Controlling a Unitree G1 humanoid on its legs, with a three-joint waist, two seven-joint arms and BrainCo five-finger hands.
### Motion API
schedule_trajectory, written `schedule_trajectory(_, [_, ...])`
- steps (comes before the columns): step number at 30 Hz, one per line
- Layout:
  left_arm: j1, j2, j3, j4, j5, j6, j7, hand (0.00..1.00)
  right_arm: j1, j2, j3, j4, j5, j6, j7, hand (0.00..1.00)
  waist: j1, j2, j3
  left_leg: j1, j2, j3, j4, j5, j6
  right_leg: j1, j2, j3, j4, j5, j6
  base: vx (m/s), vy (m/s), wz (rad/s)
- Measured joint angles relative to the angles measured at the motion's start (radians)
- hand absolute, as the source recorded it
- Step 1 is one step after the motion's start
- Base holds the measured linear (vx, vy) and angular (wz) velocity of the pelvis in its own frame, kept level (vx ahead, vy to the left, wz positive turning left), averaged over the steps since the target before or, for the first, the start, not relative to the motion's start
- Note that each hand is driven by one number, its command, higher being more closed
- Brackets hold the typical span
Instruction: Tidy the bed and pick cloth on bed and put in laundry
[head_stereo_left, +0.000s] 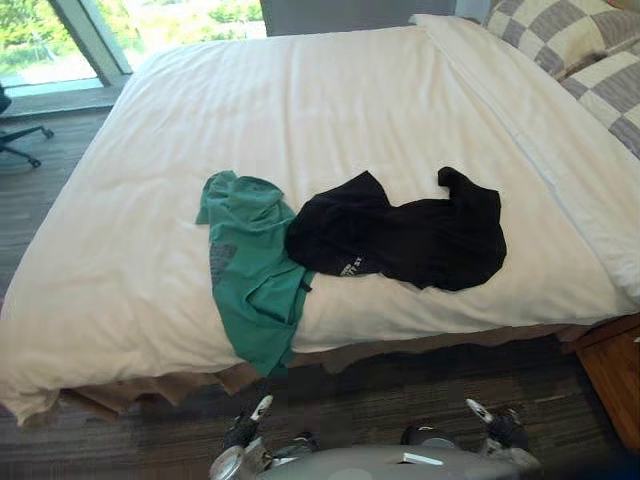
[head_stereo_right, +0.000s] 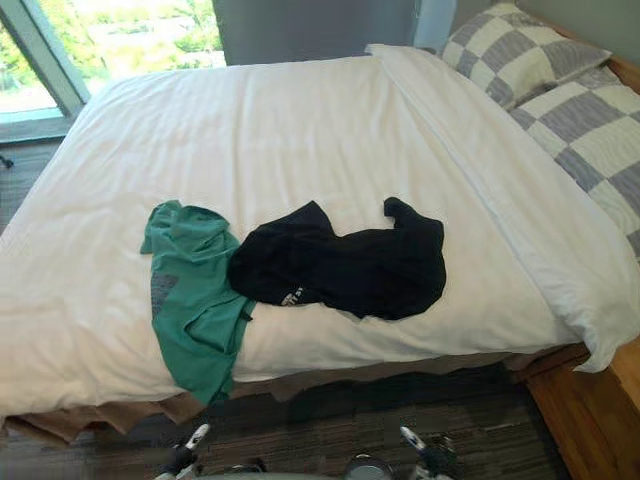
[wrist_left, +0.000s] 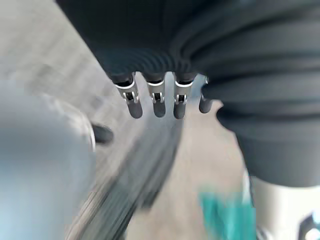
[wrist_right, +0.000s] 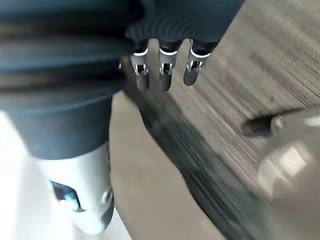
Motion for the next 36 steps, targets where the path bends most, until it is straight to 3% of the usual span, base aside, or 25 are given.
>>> schedule_trajectory(2, [-0.007,0.011,0.016,-0.054,-0.032,-0.002,0.010,0.00,-0.001,-0.012,-0.031,-0.052,0.043,-0.027,-0.020,0.00,-0.001,-0.007,0.016,-0.066,0.004,0.003,0.071,-0.016,0.009,-0.067,-0.027,0.001,0.072,-0.021,-0.001,-0.08,0.013,0.19])
schedule_trajectory(5, [-0.043,0.059,0.070,-0.210,-0.103,-0.026,0.024,0.00,-0.002,-0.036,-0.100,-0.200,0.123,-0.067,-0.092,0.00,0.019,-0.007,0.096,-0.197,0.051,-0.003,0.317,-0.107,0.030,-0.161,-0.062,0.009,0.247,-0.082,-0.001,-0.10,-0.002,0.07])
schedule_trajectory(7, [-0.049,0.083,0.146,-0.346,-0.176,-0.070,0.038,0.00,0.005,-0.044,-0.184,-0.336,0.169,-0.110,-0.173,0.00,0.021,-0.013,0.117,-0.250,0.073,-0.019,0.447,-0.175,0.039,-0.203,-0.088,0.017,0.363,-0.140,-0.004,0.00,0.003,0.07])
schedule_trajectory(11, [-0.040,0.108,0.254,-0.486,-0.227,-0.149,0.040,0.00,0.034,-0.089,-0.342,-0.501,0.180,-0.183,-0.245,0.00,0.024,-0.009,0.134,-0.262,0.088,-0.021,0.537,-0.245,0.040,-0.207,-0.113,0.023,0.435,-0.191,0.001,0.10,0.012,0.02])
schedule_trajectory(13, [-0.026,0.140,0.307,-0.578,-0.224,-0.198,0.041,0.00,0.078,-0.121,-0.417,-0.593,0.188,-0.222,-0.268,0.00,0.030,-0.010,0.134,-0.262,0.088,-0.021,0.565,-0.273,0.037,-0.207,-0.122,0.026,0.464,-0.217,0.005,0.17,0.021,0.04])
schedule_trajectory(15, [-0.018,0.183,0.367,-0.702,-0.214,-0.313,0.043,0.00,0.121,-0.160,-0.524,-0.735,0.199,-0.271,-0.270,0.00,0.038,-0.013,0.136,-0.266,0.095,-0.012,0.595,-0.296,0.033,-0.207,-0.131,0.025,0.489,-0.244,0.005,0.20,0.004,0.06])
schedule_trajectory(16, [-0.017,0.193,0.367,-0.715,-0.206,-0.349,0.044,0.00,0.124,-0.167,-0.536,-0.760,0.199,-0.278,-0.269,0.00,0.039,-0.013,0.136,-0.266,0.098,-0.012,0.599,-0.299,0.033,-0.206,-0.131,0.024,0.490,-0.246,0.006,0.23,0.004,0.06])
schedule_trajectory(17, [-0.030,0.220,0.372,-0.773,-0.174,-0.419,0.052,0.00,0.124,-0.192,-0.556,-0.835,0.197,-0.288,-0.266,0.00,0.040,-0.014,0.136,-0.265,0.107,-0.008,0.610,-0.302,0.031,-0.205,-0.130,0.021,0.491,-0.248,0.004,0.16,0.005,-0.01])
schedule_trajectory(18, [-0.061,0.262,0.376,-0.825,-0.126,-0.433,0.069,0.00,0.123,-0.234,-0.568,-0.893,0.182,-0.289,-0.264,0.00,0.044,-0.019,0.137,-0.253,0.116,0.006,0.614,-0.302,0.031,-0.196,-0.128,0.021,0.493,-0.248,0.003,0.21,-0.005,-0.03])
schedule_trajectory(19, [-0.077,0.284,0.376,-0.839,-0.113,-0.433,0.079,0.00,0.121,-0.256,-0.568,-0.909,0.174,-0.287,-0.259,0.00,0.046,-0.019,0.137,-0.246,0.118,0.012,0.616,-0.302,0.031,-0.192,-0.129,0.022,0.496,-0.249,0.003,0.13,-0.024,-0.03])
schedule_trajectory(20, [-0.144,0.367,0.377,-0.861,-0.057,-0.420,0.114,0.00,0.110,-0.324,-0.565,-0.945,0.158,-0.282,-0.217,0.00,0.047,-0.020,0.137,-0.221,0.120,0.019,0.618,-0.302,0.031,-0.175,-0.131,0.027,0.511,-0.250,0.001,0.14,-0.030,-0.04])
schedule_trajectory(21, [-0.209,0.457,0.378,-0.871,-0.020,-0.368,0.134,0.00,0.098,-0.374,-0.551,-0.962,0.135,-0.277,-0.175,0.00,0.047,-0.022,0.135,-0.192,0.121,0.036,0.612,-0.302,0.032,-0.165,-0.131,0.039,0.521,-0.251,-0.001,0.10,-0.025,-0.10])
schedule_trajectory(22, [-0.226,0.495,0.379,-0.867,-0.008,-0.351,0.137,0.00,0.091,-0.391,-0.538,-0.964,0.126,-0.276,-0.161,0.00,0.048,-0.025,0.132,-0.180,0.120,0.042,0.605,-0.302,0.032,-0.166,-0.130,0.046,0.525,-0.252,-0.002,0.09,-0.029,-0.24])
schedule_trajectory(23, [-0.257,0.579,0.387,-0.861,0.042,-0.282,0.162,0.00,0.073,-0.414,-0.513,-0.958,0.105,-0.270,-0.126,0.00,0.044,-0.029,0.119,-0.164,0.121,0.057,0.592,-0.302,0.032,-0.167,-0.124,0.056,0.526,-0.252,-0.003,0.10,-0.031,-0.37])
schedule_trajectory(24, [-0.292,0.660,0.376,-0.823,0.115,-0.258,0.184,0.00,0.059,-0.421,-0.488,-0.939,0.077,-0.267,-0.092,0.00,0.041,-0.029,0.111,-0.152,0.122,0.070,0.581,-0.302,0.031,-0.166,-0.116,0.075,0.520,-0.251,-0.003,0.13,-0.033,-0.38])
schedule_trajectory(25, [-0.315,0.689,0.370,-0.793,0.273,-0.381,0.231,0.00,0.042,-0.424,-0.461,-0.910,0.072,-0.267,-0.067,0.00,0.030,-0.030,0.108,-0.148,0.124,0.073,0.583,-0.302,0.032,-0.166,-0.112,0.085,0.516,-0.251,-0.003,0.09,-0.016,-0.30])
schedule_trajectory(26, [-0.338,0.698,0.356,-0.809,0.348,-0.431,0.256,0.00,0.032,-0.424,-0.442,-0.888,0.069,-0.267,-0.051,0.00,0.028,-0.030,0.108,-0.143,0.125,0.078,0.582,-0.302,0.032,-0.166,-0.110,0.091,0.515,-0.251,-0.003,0.11,-0.007,-0.32])
schedule_trajectory(27, [-0.404,0.727,0.283,-0.874,0.472,-0.406,0.273,0.00,0.004,-0.425,-0.369,-0.870,0.046,-0.250,-0.017,0.00,0.026,-0.033,0.101,-0.112,0.124,0.099,0.563,-0.302,0.032,-0.162,-0.103,0.114,0.518,-0.249,-0.005,0.11,-0.006,-0.36])
schedule_trajectory(29, [-0.458,0.760,0.193,-0.886,0.539,-0.333,0.260,0.00,-0.021,-0.428,-0.273,-0.874,0.004,-0.229,0.001,0.00,0.009,-0.029,0.086,-0.078,0.126,0.108,0.540,-0.300,0.033,-0.168,-0.094,0.139,0.556,-0.227,-0.016,0.11,-0.017,-0.42])
schedule_trajectory(30, [-0.514,0.767,0.106,-0.858,0.584,-0.236,0.235,0.00,-0.059,-0.432,-0.166,-0.878,-0.056,-0.205,0.017,0.00,-0.012,-0.022,0.091,-0.031,0.131,0.113,0.514,-0.298,0.036,-0.266,-0.081,0.177,0.721,-0.195,-0.067,0.12,-0.075,-0.59])
schedule_trajectory(31, [-0.554,0.744,0.065,-0.801,0.618,-0.170,0.220,0.00,-0.087,-0.411,-0.086,-0.890,-0.093,-0.193,0.026,0.00,-0.018,-0.004,0.087,-0.008,0.167,0.125,0.518,-0.297,0.033,-0.283,0.001,0.200,0.555,-0.215,-0.057,0.15,-0.106,-0.61])
schedule_trajectory(32, [-0.565,0.738,0.050,-0.776,0.628,-0.143,0.213,0.00,-0.087,-0.398,-0.058,-0.901,-0.106,-0.186,0.027,0.00,-0.018,-0.009,0.082,-0.004,0.172,0.131,0.528,-0.294,0.027,-0.267,0.023,0.204,0.442,-0.167,-0.074,0.17,-0.124,-0.43])
schedule_trajectory(33, [-0.557,0.681,0.023,-0.711,0.675,-0.085,0.208,0.00,-0.084,-0.376,0.008,-0.911,-0.141,-0.175,0.028,0.00,-0.039,-0.003,0.095,-0.014,0.198,0.123,0.592,-0.289,0.014,-0.223,0.043,0.196,0.405,-0.152,-0.079,0.16,-0.076,-0.42])
schedule_trajectory(34, [-0.538,0.655,-0.016,-0.680,0.736,-0.045,0.203,0.00,-0.084,-0.331,0.037,-0.911,-0.161,-0.161,0.024,0.00,-0.038,-0.028,0.101,-0.024,0.178,0.116,0.596,-0.315,-0.012,-0.208,0.033,0.225,0.405,-0.151,-0.081,0.14,-0.054,-0.38])
schedule_trajectory(36, [-0.510,0.615,-0.088,-0.671,0.826,-0.001,0.202,0.00,-0.081,-0.293,0.065,-0.911,-0.182,-0.138,0.007,0.00,-0.043,-0.045,0.104,-0.092,0.148,0.106,0.559,-0.305,0.005,-0.190,0.022,0.229,0.409,-0.151,-0.081,0.06,0.016,-0.17])
